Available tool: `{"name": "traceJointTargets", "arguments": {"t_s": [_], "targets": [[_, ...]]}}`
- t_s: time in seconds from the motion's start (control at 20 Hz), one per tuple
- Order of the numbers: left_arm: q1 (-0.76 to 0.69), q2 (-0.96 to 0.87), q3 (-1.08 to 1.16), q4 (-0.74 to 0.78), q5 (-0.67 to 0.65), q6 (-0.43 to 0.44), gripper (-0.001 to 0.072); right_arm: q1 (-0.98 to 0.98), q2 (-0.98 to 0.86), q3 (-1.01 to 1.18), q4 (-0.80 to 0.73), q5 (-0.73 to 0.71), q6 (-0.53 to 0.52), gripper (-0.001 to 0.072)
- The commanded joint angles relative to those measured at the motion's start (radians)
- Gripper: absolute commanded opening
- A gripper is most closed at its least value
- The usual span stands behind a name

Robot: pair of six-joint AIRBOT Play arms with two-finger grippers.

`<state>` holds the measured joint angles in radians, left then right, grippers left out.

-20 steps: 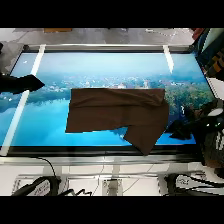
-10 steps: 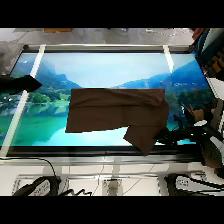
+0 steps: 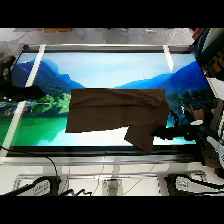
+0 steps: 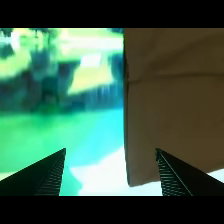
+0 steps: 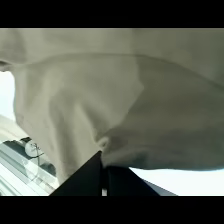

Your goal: Fold the clothes and pants, and hang the long-sleeved shirts on hangers.

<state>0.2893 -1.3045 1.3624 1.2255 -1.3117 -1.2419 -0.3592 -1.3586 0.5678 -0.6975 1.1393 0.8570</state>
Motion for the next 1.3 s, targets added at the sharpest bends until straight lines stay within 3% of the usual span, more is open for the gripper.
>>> {"name": "traceJointTargets", "arguments": {"t_s": [0.0,0.15,0.3,0.4,0.45,0.75,1.05,1.1,1.15,1.2,1.25], "targets": [[0.001,-0.060,-0.127,0.004,0.008,0.027,0.0594,0.005,0.022,0.000,0.032,-0.012,-0.037,0.0016],[0.001,-0.063,-0.325,-0.116,0.100,0.124,0.0594,0.032,0.067,0.000,0.044,-0.055,-0.037,0.0016],[0.001,-0.087,-0.484,-0.164,0.198,0.159,0.0572,0.084,0.101,0.000,0.046,-0.061,-0.037,0.0016],[0.001,-0.112,-0.549,-0.185,0.256,0.158,0.0393,0.114,0.106,0.000,0.046,-0.061,-0.037,0.0016],[0.001,-0.124,-0.567,-0.203,0.278,0.159,0.0346,0.125,0.106,0.000,0.046,-0.062,-0.037,0.0016],[-0.008,-0.167,-0.573,-0.322,0.268,0.200,0.0346,0.131,0.108,0.013,0.040,-0.084,-0.039,0.0016],[-0.016,-0.166,-0.573,-0.322,0.105,0.278,0.0339,0.132,0.108,0.142,0.042,-0.056,-0.027,0.0016],[-0.016,-0.166,-0.573,-0.322,0.098,0.279,0.0263,0.132,0.108,0.173,0.042,-0.046,-0.014,0.0016],[-0.016,-0.165,-0.573,-0.322,0.096,0.282,0.0090,0.132,0.108,0.200,0.042,-0.037,-0.009,0.0016],[-0.016,-0.165,-0.572,-0.323,0.097,0.286,0.0020,0.132,0.108,0.227,0.043,-0.029,-0.009,0.0016],[-0.016,-0.165,-0.570,-0.330,0.105,0.289,0.0020,0.132,0.108,0.253,0.044,-0.027,-0.009,0.0016]]}}
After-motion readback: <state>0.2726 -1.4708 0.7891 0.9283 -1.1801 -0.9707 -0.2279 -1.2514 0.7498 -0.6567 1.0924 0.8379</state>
